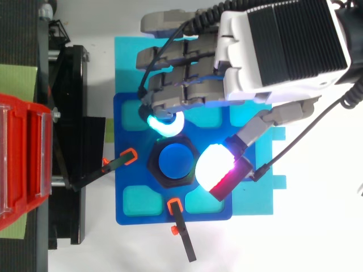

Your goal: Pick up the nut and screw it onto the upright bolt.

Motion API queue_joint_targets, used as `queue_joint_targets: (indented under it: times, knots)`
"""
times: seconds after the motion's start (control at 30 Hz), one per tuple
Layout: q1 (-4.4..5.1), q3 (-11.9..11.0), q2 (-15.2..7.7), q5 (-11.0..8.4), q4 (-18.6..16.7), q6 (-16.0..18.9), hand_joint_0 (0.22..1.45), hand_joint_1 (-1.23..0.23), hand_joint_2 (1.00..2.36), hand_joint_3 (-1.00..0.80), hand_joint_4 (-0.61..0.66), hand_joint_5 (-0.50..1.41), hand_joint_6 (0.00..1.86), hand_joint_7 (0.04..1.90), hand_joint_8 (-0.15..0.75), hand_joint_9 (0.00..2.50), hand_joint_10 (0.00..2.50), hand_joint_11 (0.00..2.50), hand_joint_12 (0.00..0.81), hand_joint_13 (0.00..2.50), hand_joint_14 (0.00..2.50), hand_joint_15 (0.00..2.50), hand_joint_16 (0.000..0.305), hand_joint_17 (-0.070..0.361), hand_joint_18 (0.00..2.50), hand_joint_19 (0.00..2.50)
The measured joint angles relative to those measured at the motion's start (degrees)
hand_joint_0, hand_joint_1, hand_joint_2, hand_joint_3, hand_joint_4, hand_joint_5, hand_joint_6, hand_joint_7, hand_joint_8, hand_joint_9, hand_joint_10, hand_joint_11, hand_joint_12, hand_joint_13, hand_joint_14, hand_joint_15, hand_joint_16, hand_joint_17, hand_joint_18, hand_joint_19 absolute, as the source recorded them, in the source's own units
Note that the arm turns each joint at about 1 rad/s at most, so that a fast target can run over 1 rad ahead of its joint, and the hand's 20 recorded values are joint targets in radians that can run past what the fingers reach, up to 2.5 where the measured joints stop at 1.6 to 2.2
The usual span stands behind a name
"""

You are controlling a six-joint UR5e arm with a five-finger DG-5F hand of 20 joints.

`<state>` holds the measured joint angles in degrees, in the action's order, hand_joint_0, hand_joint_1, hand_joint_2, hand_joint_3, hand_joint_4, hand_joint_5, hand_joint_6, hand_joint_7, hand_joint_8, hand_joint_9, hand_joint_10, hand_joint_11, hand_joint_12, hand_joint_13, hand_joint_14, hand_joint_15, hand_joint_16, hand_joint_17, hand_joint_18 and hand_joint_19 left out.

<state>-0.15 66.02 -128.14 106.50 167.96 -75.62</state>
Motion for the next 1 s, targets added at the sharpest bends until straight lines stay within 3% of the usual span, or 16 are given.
queue_joint_targets:
  times: [0.1, 0.23, 0.4, 0.63, 0.83, 1.0]
  knots:
    - [-0.51, 0.0, 0.0, 0.51, 0.1, -0.1, 0.53, -0.20, 1.00, -0.50, 0.18, 0.02, 0.57, 1.32, 0.253, 0.86, 0.00, 0.00, 0.273, 0.57, 0.00, 0.00, 0.028, 0.062, 0.23, 0.00]
    - [-1.11, 0.0, 0.0, 1.22, 0.2, -0.1, 0.53, -0.20, 1.00, -0.50, 0.20, 0.02, 0.50, 1.41, 0.255, 0.85, 0.00, 0.00, 0.274, 0.57, 0.00, 0.00, 0.028, 0.062, 0.23, 0.00]
    - [-1.61, -1.5, 0.0, 2.12, 0.3, 0.0, 0.51, -0.19, 1.00, -0.50, 0.27, -0.05, 0.50, 1.03, 0.244, 0.78, 0.00, 0.00, 0.290, 0.54, 0.00, 0.00, 0.030, 0.068, 0.21, 0.00]
    - [-1.74, -4.0, 0.0, 2.66, 1.4, -0.1, 0.50, -0.18, 1.00, -0.50, 0.22, -0.10, 0.50, 0.77, 0.236, 0.72, 0.00, 0.00, 0.298, 0.50, 0.00, 0.00, 0.033, 0.073, 0.17, 0.00]
    - [-1.20, -5.6, 0.0, 2.94, 2.1, -0.2, 0.49, -0.17, 1.00, -0.50, 0.22, -0.11, 0.50, 0.70, 0.231, 0.68, 0.00, 0.00, 0.304, 0.48, 0.00, 0.00, 0.034, 0.075, 0.15, 0.00]
    - [0.11, -5.2, 0.0, 1.36, 1.5, -0.3, 0.49, -0.15, 1.00, -0.50, 0.17, -0.16, 0.50, 0.61, 0.221, 0.63, 0.00, 0.00, 0.304, 0.46, 0.00, 0.00, 0.034, 0.077, 0.14, 0.00]
